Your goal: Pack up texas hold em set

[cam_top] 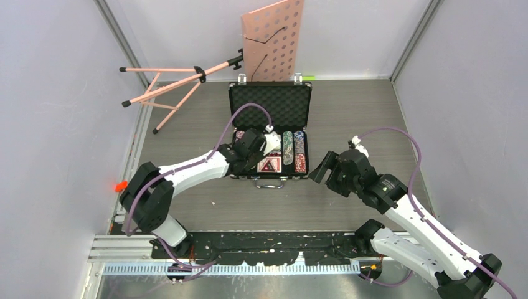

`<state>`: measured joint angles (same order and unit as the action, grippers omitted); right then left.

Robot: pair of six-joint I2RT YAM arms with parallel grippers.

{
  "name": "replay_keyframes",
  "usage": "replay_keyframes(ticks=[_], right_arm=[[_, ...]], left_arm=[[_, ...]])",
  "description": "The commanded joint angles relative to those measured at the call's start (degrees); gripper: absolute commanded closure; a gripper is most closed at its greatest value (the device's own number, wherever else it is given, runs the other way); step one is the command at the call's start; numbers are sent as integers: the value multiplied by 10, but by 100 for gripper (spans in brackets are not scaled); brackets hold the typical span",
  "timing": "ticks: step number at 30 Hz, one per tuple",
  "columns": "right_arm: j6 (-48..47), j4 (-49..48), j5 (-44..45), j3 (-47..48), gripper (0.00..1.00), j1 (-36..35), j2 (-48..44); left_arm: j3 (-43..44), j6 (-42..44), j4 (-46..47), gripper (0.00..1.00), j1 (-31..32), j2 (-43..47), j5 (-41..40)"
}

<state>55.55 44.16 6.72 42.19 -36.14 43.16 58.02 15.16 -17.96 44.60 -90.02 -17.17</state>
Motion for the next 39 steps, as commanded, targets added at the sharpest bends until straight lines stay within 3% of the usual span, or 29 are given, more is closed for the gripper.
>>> replay_keyframes(ticks=[1, 8, 12, 16, 24, 29, 33, 36, 39], right_arm=[[-13, -19, 11, 8, 18, 4, 3], [-58, -9, 70, 37, 18, 19, 21], [-88, -4, 57, 87, 18, 73, 83], [-107, -39, 40, 142, 18, 122, 147], [-107, -130, 52, 305, 22, 186, 303], [-106, -204, 32, 375, 35, 232, 382], [-86, -258, 11, 425, 47, 270, 453], [-84, -279, -67, 482, 59, 286, 529], [-118, -249, -165, 571, 63, 291, 626]], left_arm=[[-9, -10, 19, 57, -2, 40, -4], [-39, -92, 24, 56, -2, 113, 16], [-89, -186, 46, 55, -2, 196, 26], [-155, -270, 66, 47, -3, 293, 20], [-216, -391, 12, 39, -6, 405, 32], [-300, -493, 79, 37, -7, 467, 107], [-326, -523, 81, 35, -7, 499, 107], [-318, -514, 59, 35, -7, 504, 100], [-301, -505, 37, 34, -7, 501, 91]])
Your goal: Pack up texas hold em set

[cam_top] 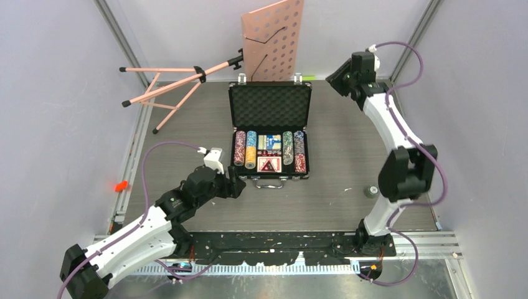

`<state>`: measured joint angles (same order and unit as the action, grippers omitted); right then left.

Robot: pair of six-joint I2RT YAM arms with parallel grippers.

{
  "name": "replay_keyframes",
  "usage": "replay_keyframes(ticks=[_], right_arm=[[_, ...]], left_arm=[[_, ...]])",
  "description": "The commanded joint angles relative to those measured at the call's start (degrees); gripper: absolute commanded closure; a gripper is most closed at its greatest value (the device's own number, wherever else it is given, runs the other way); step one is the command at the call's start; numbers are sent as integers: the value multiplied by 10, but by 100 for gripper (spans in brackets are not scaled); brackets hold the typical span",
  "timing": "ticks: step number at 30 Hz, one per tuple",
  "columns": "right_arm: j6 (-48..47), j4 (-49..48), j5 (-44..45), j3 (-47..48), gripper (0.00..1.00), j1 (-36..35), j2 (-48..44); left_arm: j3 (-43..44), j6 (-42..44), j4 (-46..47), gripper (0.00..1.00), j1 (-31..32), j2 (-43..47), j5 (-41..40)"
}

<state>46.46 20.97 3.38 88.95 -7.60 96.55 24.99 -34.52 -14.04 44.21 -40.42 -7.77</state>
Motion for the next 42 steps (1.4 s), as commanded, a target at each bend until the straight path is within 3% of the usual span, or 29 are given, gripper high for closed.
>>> replay_keyframes(ticks=[1, 4, 6, 11, 13, 20, 26, 32, 37, 42], right_arm=[[-30, -1, -173, 153, 65, 6, 113], [-35, 60, -274, 242, 72, 4, 191], [-37, 75, -304, 246, 75, 1, 204], [-43, 51, -338, 158, 79, -20, 157], [-32, 23, -341, 91, 80, -30, 92], [-57, 18, -289, -96, 81, -75, -37], [-64, 14, -244, -216, 83, -114, -116], [-87, 27, -149, -291, 83, -181, -124], [-107, 76, -29, -304, 98, -220, -98], [-110, 81, 24, -329, 99, -231, -71]], left_arm=[[38, -5, -7, 34, -3, 2, -4], [53, 2, -22, 33, -3, -4, -6], [60, 5, -30, 33, -3, -3, -9], [71, 7, -49, 33, -3, 11, -10], [78, 8, -57, 33, -3, 19, -9], [102, 12, -69, 34, -3, 44, 19], [110, 14, -33, 34, -3, 0, 136], [75, -5, 0, 37, -3, -33, 114], [58, -21, -4, 38, -3, -43, 53], [47, -24, 2, 38, -3, -33, 11]])
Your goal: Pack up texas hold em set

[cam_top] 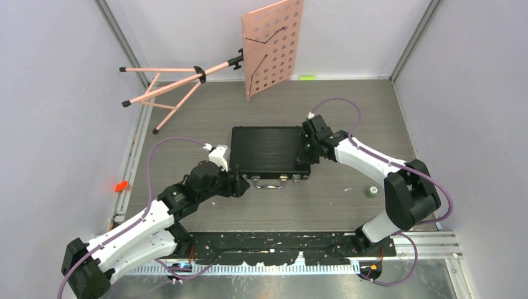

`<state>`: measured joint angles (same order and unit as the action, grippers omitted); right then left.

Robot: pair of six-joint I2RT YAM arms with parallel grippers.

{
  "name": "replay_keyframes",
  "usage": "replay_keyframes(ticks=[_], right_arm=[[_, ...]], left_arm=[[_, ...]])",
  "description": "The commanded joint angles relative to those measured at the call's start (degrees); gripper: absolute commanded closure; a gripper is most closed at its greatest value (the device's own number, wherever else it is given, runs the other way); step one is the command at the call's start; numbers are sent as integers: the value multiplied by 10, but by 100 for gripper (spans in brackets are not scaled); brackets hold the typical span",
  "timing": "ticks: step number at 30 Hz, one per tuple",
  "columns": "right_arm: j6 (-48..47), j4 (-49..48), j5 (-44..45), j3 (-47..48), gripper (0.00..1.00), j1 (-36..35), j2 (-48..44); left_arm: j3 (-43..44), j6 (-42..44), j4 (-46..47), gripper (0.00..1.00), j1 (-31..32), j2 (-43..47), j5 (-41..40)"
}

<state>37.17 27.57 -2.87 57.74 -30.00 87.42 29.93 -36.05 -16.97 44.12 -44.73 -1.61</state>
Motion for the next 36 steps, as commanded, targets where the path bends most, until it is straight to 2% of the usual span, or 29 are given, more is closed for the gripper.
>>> replay_keyframes(ticks=[1, 5, 7, 8, 11, 13, 36], right_arm=[[-17, 17, 91, -18, 99, -9, 25], [-19, 20, 103, -19, 99, -22, 38], [-19, 19, 104, -21, 99, -26, 40], [-18, 19, 104, -21, 99, -29, 41], [-15, 18, 104, -24, 99, -34, 42], [-14, 19, 105, -24, 99, -37, 40], [-6, 26, 105, -37, 99, -45, 21]], left_arm=[[1, -5, 27, 39, -3, 7, -57], [20, 14, 17, 42, -3, -24, -72], [37, 30, 6, 48, -3, -42, -79], [48, 35, -5, 56, -3, -51, -88], [70, 48, -19, 88, -4, -73, -96], [76, 53, -20, 100, -6, -90, -92], [12, 52, 112, 100, -25, -265, -78]])
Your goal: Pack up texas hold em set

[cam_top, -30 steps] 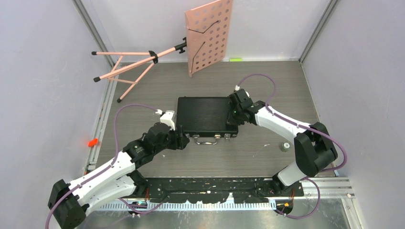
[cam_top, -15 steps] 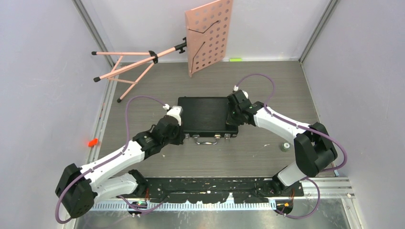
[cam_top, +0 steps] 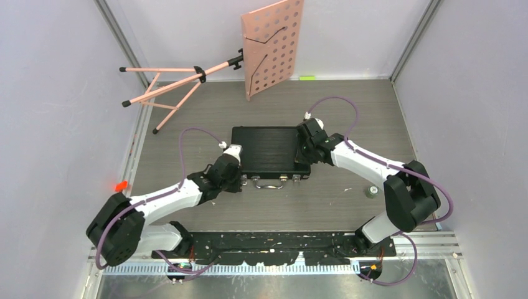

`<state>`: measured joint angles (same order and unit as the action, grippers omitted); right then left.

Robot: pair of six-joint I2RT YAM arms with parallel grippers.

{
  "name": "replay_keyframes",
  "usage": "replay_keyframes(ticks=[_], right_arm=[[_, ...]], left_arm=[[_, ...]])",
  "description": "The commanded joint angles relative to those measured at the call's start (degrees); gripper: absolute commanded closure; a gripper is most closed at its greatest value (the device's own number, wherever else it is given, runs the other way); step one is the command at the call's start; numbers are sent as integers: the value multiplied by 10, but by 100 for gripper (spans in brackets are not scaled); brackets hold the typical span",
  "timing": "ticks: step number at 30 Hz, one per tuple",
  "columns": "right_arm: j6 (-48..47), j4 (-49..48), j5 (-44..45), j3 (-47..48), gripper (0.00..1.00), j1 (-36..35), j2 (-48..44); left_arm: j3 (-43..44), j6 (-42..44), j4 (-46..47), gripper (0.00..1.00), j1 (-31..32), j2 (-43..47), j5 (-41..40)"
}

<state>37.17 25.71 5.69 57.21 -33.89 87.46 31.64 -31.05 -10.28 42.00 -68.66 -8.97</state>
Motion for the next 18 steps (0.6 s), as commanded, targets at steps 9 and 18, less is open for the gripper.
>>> replay_keyframes(ticks=[9, 18], right_arm=[[-6, 47, 23, -40, 99, -7, 6], [-9, 60, 19, -47, 99, -6, -21]], left_arm=[[-5, 4, 99, 100, -18, -75, 1], [-61, -7, 198, 100, -18, -46, 7]])
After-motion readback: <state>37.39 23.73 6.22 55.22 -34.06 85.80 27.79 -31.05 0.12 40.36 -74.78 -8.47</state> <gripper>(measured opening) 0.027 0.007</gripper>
